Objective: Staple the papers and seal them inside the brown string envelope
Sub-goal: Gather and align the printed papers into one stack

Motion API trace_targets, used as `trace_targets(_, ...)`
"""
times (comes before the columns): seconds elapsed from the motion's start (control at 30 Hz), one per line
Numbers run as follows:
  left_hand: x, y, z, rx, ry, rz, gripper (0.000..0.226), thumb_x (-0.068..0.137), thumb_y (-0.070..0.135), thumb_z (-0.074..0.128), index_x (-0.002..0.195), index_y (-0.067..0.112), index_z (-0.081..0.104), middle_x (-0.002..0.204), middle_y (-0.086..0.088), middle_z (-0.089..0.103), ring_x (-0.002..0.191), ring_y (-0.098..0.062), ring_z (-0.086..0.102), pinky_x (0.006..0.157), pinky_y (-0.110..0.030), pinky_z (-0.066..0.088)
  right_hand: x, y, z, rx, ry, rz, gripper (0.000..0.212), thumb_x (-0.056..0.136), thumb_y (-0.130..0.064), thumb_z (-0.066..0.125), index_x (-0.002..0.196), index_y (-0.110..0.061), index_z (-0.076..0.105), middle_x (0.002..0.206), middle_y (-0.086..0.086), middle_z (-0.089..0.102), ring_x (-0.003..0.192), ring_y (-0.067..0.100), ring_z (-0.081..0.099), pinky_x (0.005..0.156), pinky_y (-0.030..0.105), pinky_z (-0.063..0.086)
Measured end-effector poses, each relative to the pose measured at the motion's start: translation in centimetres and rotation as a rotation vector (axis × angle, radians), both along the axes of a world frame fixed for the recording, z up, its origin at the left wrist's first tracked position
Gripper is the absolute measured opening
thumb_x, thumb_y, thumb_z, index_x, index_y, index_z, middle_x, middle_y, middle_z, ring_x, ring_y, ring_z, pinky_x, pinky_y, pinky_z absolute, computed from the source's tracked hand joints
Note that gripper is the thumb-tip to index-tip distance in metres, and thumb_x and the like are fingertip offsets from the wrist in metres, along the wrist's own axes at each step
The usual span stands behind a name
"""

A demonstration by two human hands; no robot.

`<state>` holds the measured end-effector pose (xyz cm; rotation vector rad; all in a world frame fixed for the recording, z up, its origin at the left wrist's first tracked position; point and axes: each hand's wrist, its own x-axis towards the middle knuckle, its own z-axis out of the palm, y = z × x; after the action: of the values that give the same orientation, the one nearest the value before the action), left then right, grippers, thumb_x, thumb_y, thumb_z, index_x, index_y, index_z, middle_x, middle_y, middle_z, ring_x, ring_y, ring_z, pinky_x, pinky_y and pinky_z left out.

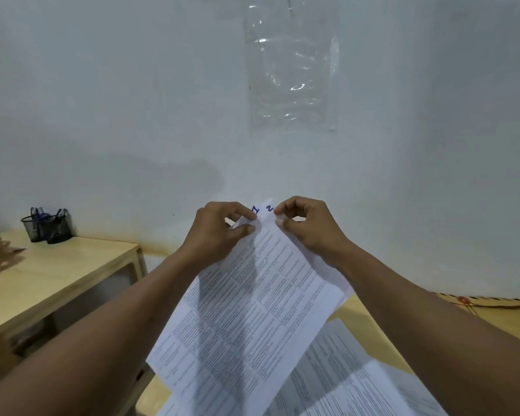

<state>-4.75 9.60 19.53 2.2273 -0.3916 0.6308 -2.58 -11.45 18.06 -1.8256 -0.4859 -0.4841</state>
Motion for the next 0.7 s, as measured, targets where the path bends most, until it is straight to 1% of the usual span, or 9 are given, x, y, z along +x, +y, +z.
trace_targets(0.07,0.3,0.4,-1.3,-0.007,0.026,-0.008,0.015,0.083,0.025,0.083,0.091,0.037,0.078,0.097,0.004,0.072,0.086,-0.015,0.069,0.068,-0.028,0.055,0.6,0.4,-1.6,-0.015,0.035,-0.004,0.009,0.087,-0.007,0.072,0.090,-0.014,0.076,0.096,-0.001,0.076,0.096,0.015,0.068,0.089,0.024,0.051)
trace_targets(0.13,0.6,0.8,-2.8,-0.020,0.063,-0.015,0.016,0.081,0.026,0.084,0.087,0.039,0.077,0.091,0.005,0.072,0.087,-0.011,0.068,0.067,-0.025,0.050,1.2,0.8,-3.5,-0.034,0.094,0.000,0.013,0.088,-0.005,0.069,0.088,-0.016,0.077,0.096,-0.002,0.077,0.098,0.014,0.069,0.092,0.026,0.051)
trace_targets(0.27,1.6,1.7,-6.5,-0.061,0.174,-0.005,0.013,0.078,0.030,0.086,0.086,0.036,0.078,0.082,0.002,0.073,0.083,-0.016,0.071,0.069,-0.027,0.052,2.1,1.8,-7.5,-0.078,0.199,0.007,0.022,0.091,0.000,0.062,0.090,-0.017,0.077,0.099,-0.001,0.076,0.102,0.015,0.068,0.097,0.032,0.051)
trace_targets(0.33,2.0,2.0,-8.4,-0.075,0.209,0.023,0.011,0.078,0.030,0.087,0.086,0.031,0.079,0.076,0.003,0.072,0.078,-0.017,0.070,0.065,-0.023,0.049,2.3,2.4,-9.6,-0.069,0.231,-0.009,0.024,0.092,-0.003,0.060,0.090,-0.019,0.077,0.096,-0.003,0.076,0.097,0.012,0.068,0.093,0.031,0.051)
trace_targets(0.43,2.5,2.3,-10.9,-0.089,0.270,0.074,0.013,0.076,0.032,0.088,0.084,0.028,0.079,0.072,0.001,0.072,0.068,-0.011,0.064,0.058,-0.021,0.044,2.2,3.0,-12.4,0.001,0.306,-0.017,0.013,0.089,-0.011,0.067,0.088,-0.021,0.075,0.075,-0.006,0.068,0.074,0.009,0.061,0.077,0.025,0.049)
trace_targets(0.47,2.7,2.4,-11.6,-0.098,0.299,0.078,0.014,0.075,0.033,0.088,0.084,0.028,0.079,0.071,0.000,0.073,0.067,-0.009,0.063,0.057,-0.022,0.044,2.2,3.1,-13.3,0.027,0.331,-0.016,0.009,0.087,-0.012,0.069,0.088,-0.020,0.074,0.070,-0.006,0.064,0.071,0.009,0.058,0.074,0.026,0.048)
trace_targets(0.53,3.0,2.7,-12.8,-0.116,0.357,0.068,0.013,0.076,0.033,0.088,0.085,0.031,0.078,0.072,0.000,0.075,0.066,-0.008,0.065,0.059,-0.023,0.046,2.3,3.3,-15.0,0.060,0.369,-0.034,0.008,0.087,-0.012,0.071,0.089,-0.020,0.072,0.067,-0.008,0.063,0.071,0.010,0.058,0.074,0.028,0.049)
trace_targets(0.7,3.8,3.3,-14.6,-0.131,0.438,0.016,0.015,0.081,0.025,0.084,0.093,0.033,0.078,0.074,0.004,0.077,0.061,0.002,0.064,0.062,-0.023,0.045,2.7,3.3,-17.1,0.127,0.457,-0.002,0.018,0.086,-0.005,0.068,0.093,-0.020,0.073,0.073,-0.004,0.064,0.077,0.012,0.059,0.077,0.031,0.050)
